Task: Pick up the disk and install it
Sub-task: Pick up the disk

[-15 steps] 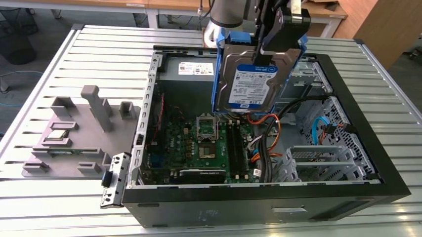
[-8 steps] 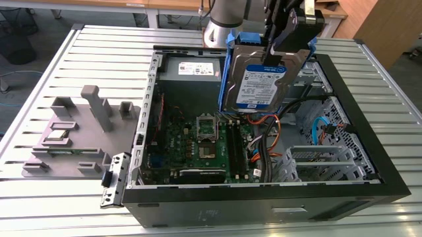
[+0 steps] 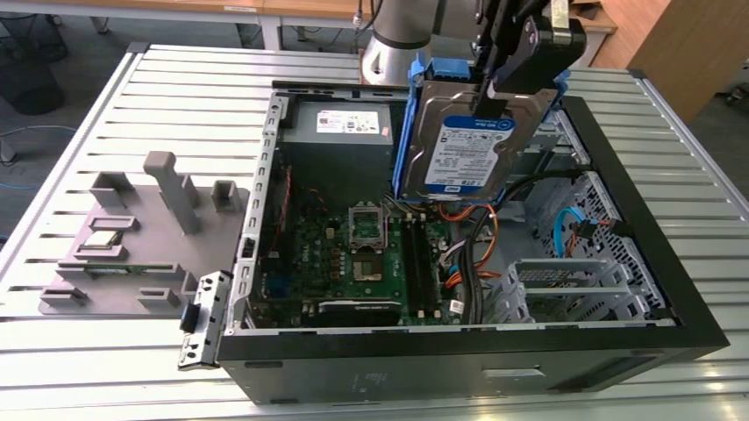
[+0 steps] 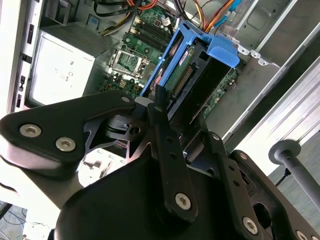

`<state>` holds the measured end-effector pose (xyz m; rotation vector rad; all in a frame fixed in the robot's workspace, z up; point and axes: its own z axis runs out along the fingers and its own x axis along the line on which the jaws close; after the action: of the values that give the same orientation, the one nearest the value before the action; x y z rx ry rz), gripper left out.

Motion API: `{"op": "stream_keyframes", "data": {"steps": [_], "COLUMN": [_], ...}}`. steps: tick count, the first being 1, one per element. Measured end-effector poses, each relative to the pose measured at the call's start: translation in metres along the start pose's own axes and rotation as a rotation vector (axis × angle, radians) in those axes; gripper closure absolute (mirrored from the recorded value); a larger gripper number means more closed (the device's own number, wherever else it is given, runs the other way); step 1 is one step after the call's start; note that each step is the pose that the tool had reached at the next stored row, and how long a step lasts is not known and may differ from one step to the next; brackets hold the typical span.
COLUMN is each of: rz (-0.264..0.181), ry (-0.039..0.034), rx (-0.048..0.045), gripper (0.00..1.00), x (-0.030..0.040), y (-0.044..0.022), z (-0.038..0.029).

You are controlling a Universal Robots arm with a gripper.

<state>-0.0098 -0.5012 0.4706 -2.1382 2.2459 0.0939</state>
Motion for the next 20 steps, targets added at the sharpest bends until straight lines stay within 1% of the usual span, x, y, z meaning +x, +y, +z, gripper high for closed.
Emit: {"op": "stream_keyframes", "data": {"steps": [7,20], "rz": [0.0,0.0], "ry": [0.0001,0.0001], "rx": [-0.0001,0.0], "gripper": [0.65,0.65], "x": [0.0075,0.0272], "y": [-0.0004,-0.0014], "z": [-0.0005,-0.0019]}}
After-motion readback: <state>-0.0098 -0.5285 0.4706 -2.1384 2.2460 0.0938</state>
